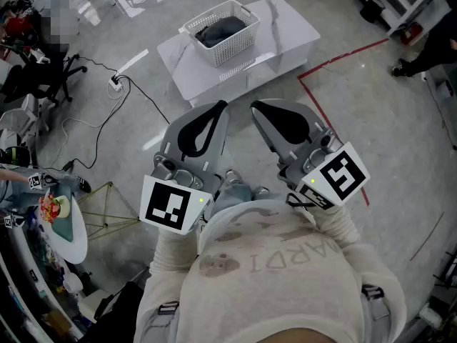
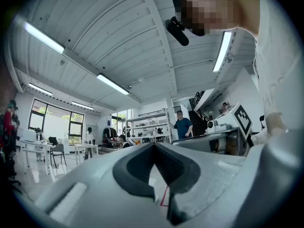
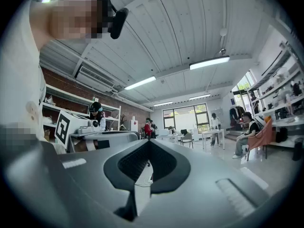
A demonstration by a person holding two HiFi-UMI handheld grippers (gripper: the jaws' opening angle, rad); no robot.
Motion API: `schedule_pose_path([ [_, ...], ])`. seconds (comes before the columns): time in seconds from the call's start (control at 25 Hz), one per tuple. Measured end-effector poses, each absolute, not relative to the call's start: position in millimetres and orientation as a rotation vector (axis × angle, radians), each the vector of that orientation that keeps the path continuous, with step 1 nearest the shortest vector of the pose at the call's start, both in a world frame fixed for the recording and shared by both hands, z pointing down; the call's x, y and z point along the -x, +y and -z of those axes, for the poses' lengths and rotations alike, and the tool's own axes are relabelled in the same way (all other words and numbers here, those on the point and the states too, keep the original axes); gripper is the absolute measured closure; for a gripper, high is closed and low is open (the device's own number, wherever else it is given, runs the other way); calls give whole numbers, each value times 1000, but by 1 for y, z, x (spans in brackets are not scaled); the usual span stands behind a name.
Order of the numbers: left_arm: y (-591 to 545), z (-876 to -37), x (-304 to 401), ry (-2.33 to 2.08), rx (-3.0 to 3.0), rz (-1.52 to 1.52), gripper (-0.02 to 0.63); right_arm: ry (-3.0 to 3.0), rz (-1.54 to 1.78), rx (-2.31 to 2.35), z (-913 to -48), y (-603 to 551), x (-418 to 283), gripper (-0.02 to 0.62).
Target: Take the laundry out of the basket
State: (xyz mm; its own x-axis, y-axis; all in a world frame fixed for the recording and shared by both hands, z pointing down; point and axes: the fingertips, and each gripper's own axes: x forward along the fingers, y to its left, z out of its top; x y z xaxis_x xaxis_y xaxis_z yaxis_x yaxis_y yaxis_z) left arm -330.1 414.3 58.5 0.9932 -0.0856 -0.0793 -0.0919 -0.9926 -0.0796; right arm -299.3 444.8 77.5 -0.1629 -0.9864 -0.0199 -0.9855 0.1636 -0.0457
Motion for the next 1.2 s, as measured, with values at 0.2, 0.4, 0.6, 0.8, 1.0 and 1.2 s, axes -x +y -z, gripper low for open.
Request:
schedule_pose_path([
  [0.2,412,-58,333,123,3055,-114,605,2357,29,2009,-75,441,301,568],
  [0.4,403,-60,330,118,3063,-111,605,2355,42,2019,-78,432,298,568],
  [0.6,385,-63,331,123,3063,-114,605,2313,72,2024,-80,416,294,568],
  [0.8,353,-67,332,137,3062,-131,605,2333,97,1997,-86,386,293,568],
  [1.0,325,-70,329,108,3065,-142,605,2325,109,2017,-88,361,291,568],
  [1.2,310,-74,320,85,3082,-147,605,2324,136,2054,-91,349,285,568],
])
